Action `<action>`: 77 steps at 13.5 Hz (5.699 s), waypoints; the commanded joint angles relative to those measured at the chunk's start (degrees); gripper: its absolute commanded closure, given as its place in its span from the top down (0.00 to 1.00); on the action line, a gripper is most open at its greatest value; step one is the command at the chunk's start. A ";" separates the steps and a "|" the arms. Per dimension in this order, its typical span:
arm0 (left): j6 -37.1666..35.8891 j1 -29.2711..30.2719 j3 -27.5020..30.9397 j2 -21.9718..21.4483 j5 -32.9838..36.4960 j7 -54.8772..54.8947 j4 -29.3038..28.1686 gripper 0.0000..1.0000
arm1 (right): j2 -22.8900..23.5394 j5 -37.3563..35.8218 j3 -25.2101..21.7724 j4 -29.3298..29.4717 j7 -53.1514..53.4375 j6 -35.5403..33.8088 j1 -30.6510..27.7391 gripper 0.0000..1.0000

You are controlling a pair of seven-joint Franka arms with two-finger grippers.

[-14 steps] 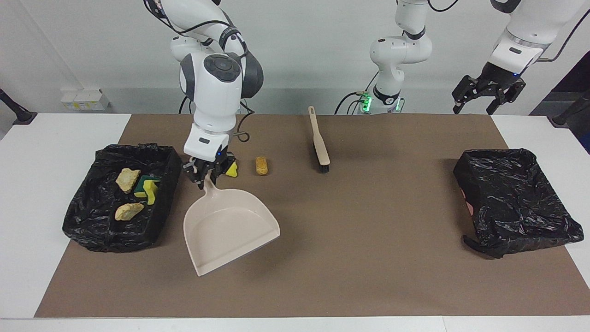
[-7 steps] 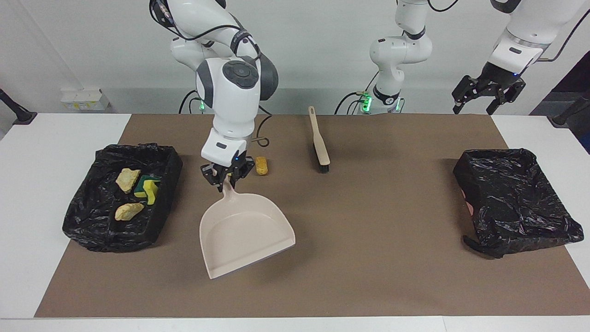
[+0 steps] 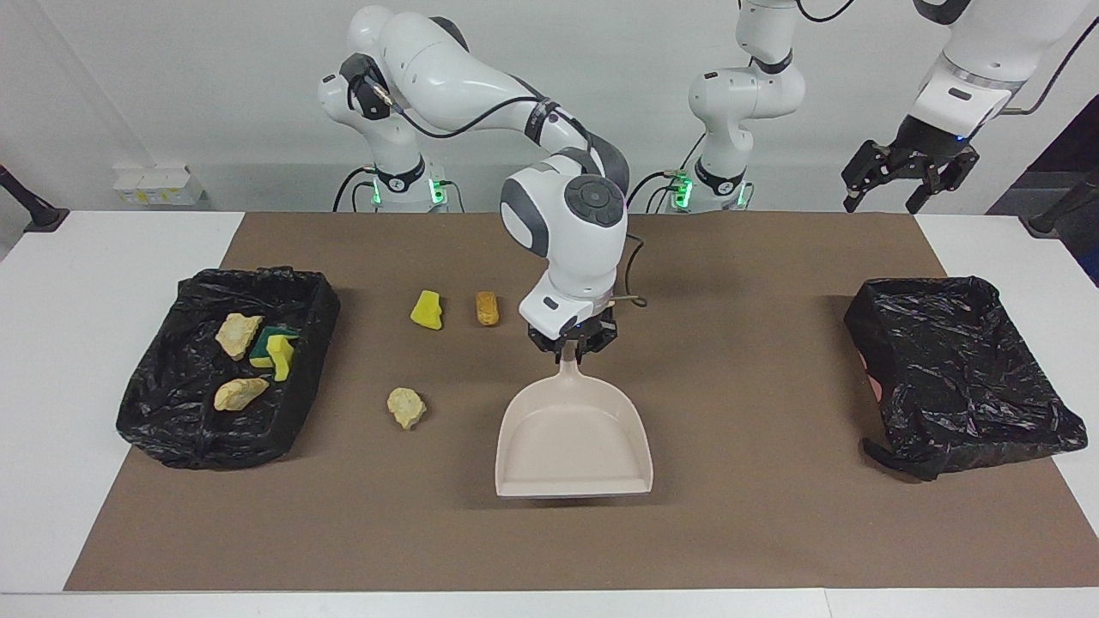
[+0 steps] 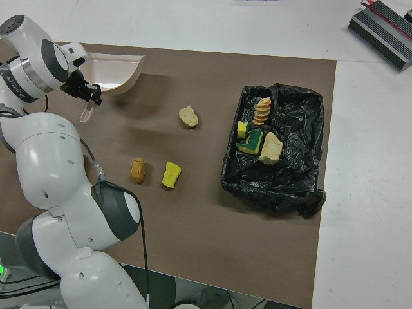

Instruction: Sweep and dump trash in bin

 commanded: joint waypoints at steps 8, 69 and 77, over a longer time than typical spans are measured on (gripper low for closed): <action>-1.24 0.38 -0.24 -0.18 0.77 0.03 0.65 1.00 | 5.46 1.86 0.88 2.44 6.18 2.88 4.98 0.00; 25.63 -17.80 -1.03 13.78 0.60 -24.92 -4.71 1.00 | -38.22 14.43 1.23 -68.40 -4.02 29.34 18.08 0.21; 34.96 -28.79 -1.03 25.30 -0.02 -30.03 -5.59 1.00 | -43.21 14.43 0.79 -67.87 0.81 21.38 17.38 0.00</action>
